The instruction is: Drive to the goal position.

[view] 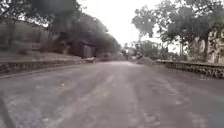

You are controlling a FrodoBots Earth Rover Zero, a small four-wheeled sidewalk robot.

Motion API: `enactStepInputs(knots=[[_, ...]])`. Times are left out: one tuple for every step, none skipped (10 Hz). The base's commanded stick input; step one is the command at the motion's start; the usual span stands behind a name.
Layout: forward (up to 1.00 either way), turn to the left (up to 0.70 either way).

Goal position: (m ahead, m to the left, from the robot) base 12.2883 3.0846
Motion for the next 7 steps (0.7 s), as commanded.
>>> enactStepInputs(knots=[[0.7,0.0],[0.7,0.0],[0.7,0.0],[0.7,0.05],[0.7,0.17],[0.7,0.27],[0.7,0.23]])
